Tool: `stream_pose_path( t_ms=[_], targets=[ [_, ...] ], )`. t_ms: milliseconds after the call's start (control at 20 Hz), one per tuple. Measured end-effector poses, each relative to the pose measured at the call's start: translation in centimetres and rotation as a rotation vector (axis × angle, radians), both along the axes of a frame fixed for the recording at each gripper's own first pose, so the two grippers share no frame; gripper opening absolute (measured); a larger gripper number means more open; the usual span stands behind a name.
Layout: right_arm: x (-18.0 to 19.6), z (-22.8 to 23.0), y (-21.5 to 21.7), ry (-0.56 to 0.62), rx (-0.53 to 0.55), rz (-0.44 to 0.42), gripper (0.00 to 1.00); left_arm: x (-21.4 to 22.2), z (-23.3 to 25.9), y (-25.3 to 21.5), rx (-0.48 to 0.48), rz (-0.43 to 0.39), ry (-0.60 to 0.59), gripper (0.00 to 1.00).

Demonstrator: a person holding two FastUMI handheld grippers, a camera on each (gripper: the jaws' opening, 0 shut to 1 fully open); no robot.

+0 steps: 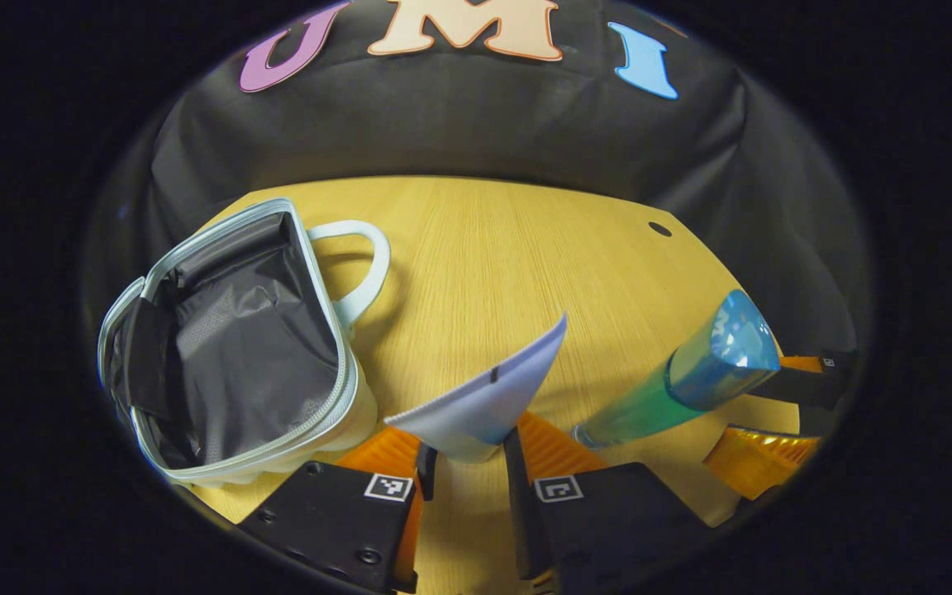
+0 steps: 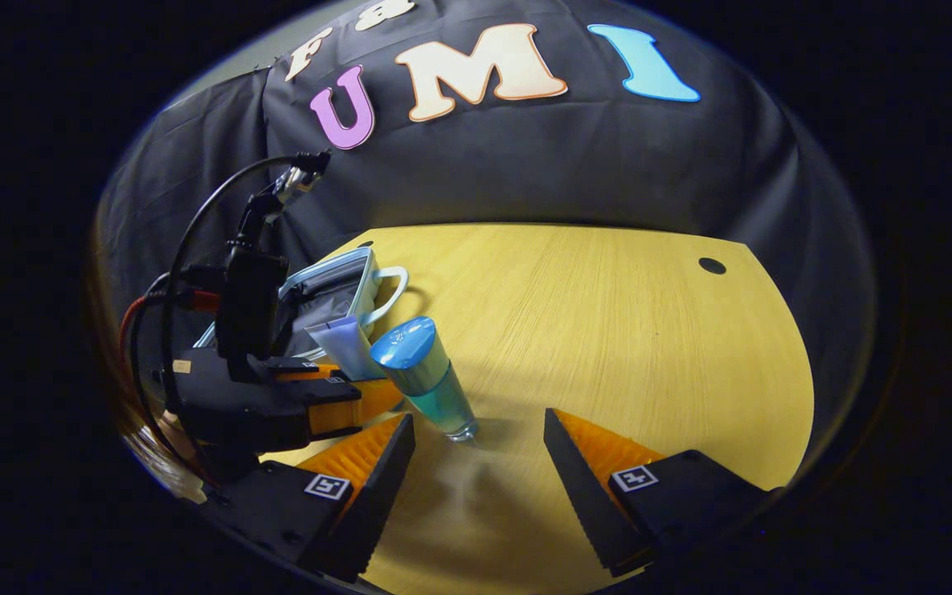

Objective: First open the suitcase, pack the skin care products into it, and then close the suitcase.

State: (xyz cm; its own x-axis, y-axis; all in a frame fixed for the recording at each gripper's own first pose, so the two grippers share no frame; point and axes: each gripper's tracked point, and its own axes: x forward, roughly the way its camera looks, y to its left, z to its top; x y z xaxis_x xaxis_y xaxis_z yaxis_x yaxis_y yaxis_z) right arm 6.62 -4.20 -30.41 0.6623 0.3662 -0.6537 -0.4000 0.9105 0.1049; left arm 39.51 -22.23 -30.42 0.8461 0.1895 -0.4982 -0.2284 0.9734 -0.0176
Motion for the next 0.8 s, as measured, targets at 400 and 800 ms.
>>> stream_pose_path(
  t_ms=[400, 800],
  targets=[
    [1.2, -1.7, 3.2, 0.002, 0.019, 0.095, 0.94, -0.2, 3.1, -0.8, -0.059, 0.017, -0.022, 0.37],
    [2.6, -2.6, 6.6, -0.005, 0.088, 0.118, 0.83, -3.7, 9.6, 1.5, -0.036, 0.081, -0.048, 0.37]
  ],
)
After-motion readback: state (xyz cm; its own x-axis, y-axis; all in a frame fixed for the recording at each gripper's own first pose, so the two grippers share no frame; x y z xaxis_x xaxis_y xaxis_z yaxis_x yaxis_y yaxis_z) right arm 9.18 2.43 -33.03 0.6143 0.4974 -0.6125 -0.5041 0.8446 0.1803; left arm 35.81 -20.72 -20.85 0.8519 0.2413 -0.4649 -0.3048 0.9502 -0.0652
